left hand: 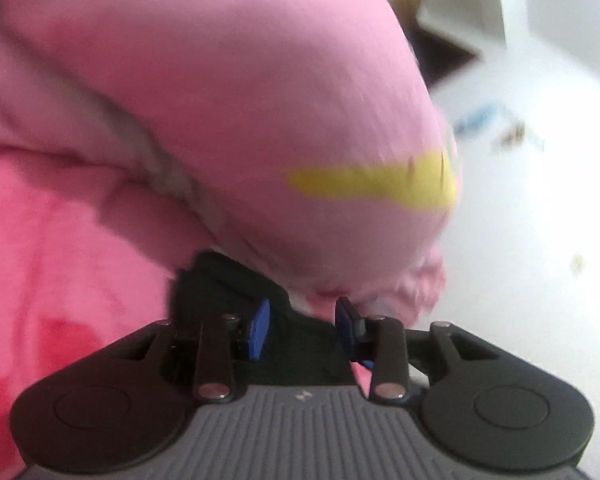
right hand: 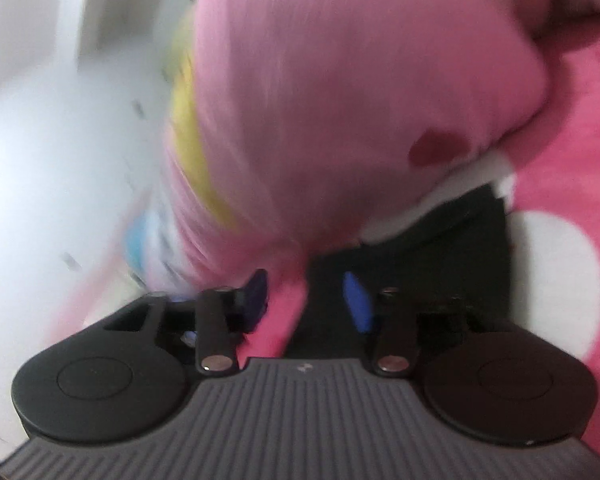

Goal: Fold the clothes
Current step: 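Lower the folded black shirt onto the bed with both grippers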

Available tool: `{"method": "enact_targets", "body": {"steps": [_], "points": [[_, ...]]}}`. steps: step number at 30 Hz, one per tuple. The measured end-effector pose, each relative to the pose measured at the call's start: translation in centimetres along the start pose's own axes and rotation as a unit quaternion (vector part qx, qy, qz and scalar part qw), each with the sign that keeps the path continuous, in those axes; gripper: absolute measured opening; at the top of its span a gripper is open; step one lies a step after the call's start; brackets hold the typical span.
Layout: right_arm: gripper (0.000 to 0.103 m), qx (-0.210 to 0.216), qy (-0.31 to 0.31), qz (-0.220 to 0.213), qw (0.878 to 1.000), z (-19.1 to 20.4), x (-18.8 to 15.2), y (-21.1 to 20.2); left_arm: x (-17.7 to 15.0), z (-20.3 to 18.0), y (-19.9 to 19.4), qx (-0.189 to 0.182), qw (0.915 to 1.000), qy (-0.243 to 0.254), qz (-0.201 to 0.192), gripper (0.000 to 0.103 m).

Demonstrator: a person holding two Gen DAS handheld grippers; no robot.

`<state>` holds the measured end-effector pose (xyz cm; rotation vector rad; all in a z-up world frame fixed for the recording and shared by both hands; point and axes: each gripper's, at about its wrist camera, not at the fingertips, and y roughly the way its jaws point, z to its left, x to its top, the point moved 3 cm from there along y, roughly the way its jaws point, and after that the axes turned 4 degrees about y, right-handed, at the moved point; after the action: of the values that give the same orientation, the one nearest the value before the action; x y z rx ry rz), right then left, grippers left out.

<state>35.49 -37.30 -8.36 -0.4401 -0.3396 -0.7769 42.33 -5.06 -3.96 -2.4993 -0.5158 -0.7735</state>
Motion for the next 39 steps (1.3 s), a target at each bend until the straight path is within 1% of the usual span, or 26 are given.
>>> {"method": "enact_targets", "body": {"steps": [2, 3, 4, 5, 6, 7, 8, 9, 11, 12, 14, 15, 16, 17, 19, 21, 23, 25, 26, 29, 31, 33, 34, 35, 37, 39], "points": [[0.027, -0.048, -0.016, 0.003, 0.999, -0.7, 0.9, 2.4, -0.6, 0.7, 1.7, 0.018, 0.9996, -0.009, 0.022, 0.039], [0.026, -0.067, 0.001, -0.006, 0.998, -1.7, 1.6, 3.1, -0.7, 1.7, 2.2, 0.036, 0.9989, -0.021, 0.024, 0.039], [0.021, -0.078, 0.027, -0.024, 0.996, -2.5, 2.2, 2.9, -0.8, 2.8, 2.5, 0.057, 0.9976, -0.034, 0.022, 0.035], [0.020, -0.088, 0.054, -0.043, 0.994, -3.4, 2.9, 2.7, -0.9, 3.9, 2.3, 0.063, 0.9962, -0.058, 0.018, 0.032], [0.020, -0.081, 0.073, -0.068, 0.992, -3.5, 3.1, 1.4, -0.8, 4.8, 1.6, 0.052, 0.9945, -0.090, 0.011, 0.033], [0.020, -0.070, 0.091, -0.093, 0.989, -3.6, 3.3, -0.1, -0.6, 5.1, 0.4, 0.044, 0.9927, -0.112, -0.004, 0.040], [0.020, -0.059, 0.100, -0.108, 0.987, -3.2, 3.2, -1.9, -0.3, 5.3, -1.0, 0.040, 0.9909, -0.126, -0.023, 0.045], [0.020, -0.055, 0.102, -0.115, 0.987, -2.6, 3.0, -3.7, 0.0, 5.1, -2.5, 0.043, 0.9895, -0.132, -0.041, 0.050], [0.022, -0.069, 0.085, -0.113, 0.988, -0.7, 2.0, -7.8, 0.5, 4.2, -5.5, 0.050, 0.9879, -0.136, -0.056, 0.050], [0.023, -0.082, 0.074, -0.107, 0.988, 0.3, 1.3, -9.8, 0.4, 3.7, -7.0, 0.050, 0.9880, -0.135, -0.054, 0.050], [0.031, -0.098, 0.054, -0.093, 0.989, 2.3, -0.6, -14.0, -0.1, 2.2, -10.0, 0.055, 0.9900, -0.123, -0.044, 0.052], [0.043, -0.102, 0.051, -0.082, 0.990, 2.9, -1.8, -15.4, -0.7, 1.0, -11.3, 0.062, 0.9918, -0.107, -0.030, 0.055], [0.051, -0.110, 0.048, -0.066, 0.991, 3.2, -3.4, -16.5, -1.5, -0.2, -12.4, 0.070, 0.9935, -0.089, -0.013, 0.056], [0.051, -0.119, 0.046, -0.049, 0.991, 3.5, -5.0, -17.4, -2.3, -1.4, -12.6, 0.073, 0.9946, -0.073, 0.005, 0.057], [0.053, -0.146, 0.032, -0.017, 0.989, 3.7, -8.1, -18.0, -5.2, -3.1, -13.1, 0.074, 0.9948, -0.047, 0.053, 0.057], [0.053, -0.173, 0.027, -0.002, 0.985, 3.3, -10.4, -17.5, -8.4, -4.2, -13.2, 0.074, 0.9926, -0.030, 0.092, 0.056], [0.053, -0.181, 0.016, 0.008, 0.983, 3.0, -12.6, -16.6, -11.0, -4.4, -13.0, 0.079, 0.9898, -0.018, 0.118, 0.054], [0.053, -0.187, -0.008, 0.009, 0.982, 3.2, -14.0, -15.9, -13.1, -4.6, -13.2, 0.081, 0.9885, -0.010, 0.127, 0.051], [0.052, -0.188, -0.023, 0.009, 0.982, 3.4, -14.6, -15.3, -13.8, -4.7, -13.5, 0.083, 0.9887, -0.003, 0.125, 0.051], [0.052, -0.180, -0.045, 0.014, 0.982, 3.8, -15.1, -14.8, -14.4, -4.3, -13.5, 0.085, 0.9901, 0.018, 0.110, 0.047], [0.050, -0.176, -0.046, 0.019, 0.983, 3.4, -15.1, -14.0, -14.6, -4.0, -13.3, 0.080, 0.9913, 0.020, 0.103, 0.045], [0.046, -0.172, -0.047, 0.023, 0.984, 3.0, -15.1, -13.1, -14.6, -3.7, -12.9, 0.080, 0.9916, 0.023, 0.099, 0.037], [0.038, -0.174, -0.049, 0.023, 0.983, 3.0, -15.0, -12.8, -14.6, -3.8, -12.6, 0.082, 0.9917, 0.025, 0.096, 0.029], [0.032, -0.177, -0.052, 0.023, 0.983, 2.9, -14.8, -12.5, -14.6, -3.8, -12.4, 0.084, 0.9918, 0.026, 0.093, 0.025], [0.006, -0.184, -0.051, 0.022, 0.981, 2.8, -14.8, -12.5, -14.8, -3.8, -12.1, 0.086, 0.9924, 0.026, 0.085, 0.012], [0.004, -0.184, -0.045, 0.014, 0.982, 2.9, -14.7, -12.9, -14.8, -3.9, -12.2, 0.082, 0.9936, 0.025, 0.074, 0.009]]}}
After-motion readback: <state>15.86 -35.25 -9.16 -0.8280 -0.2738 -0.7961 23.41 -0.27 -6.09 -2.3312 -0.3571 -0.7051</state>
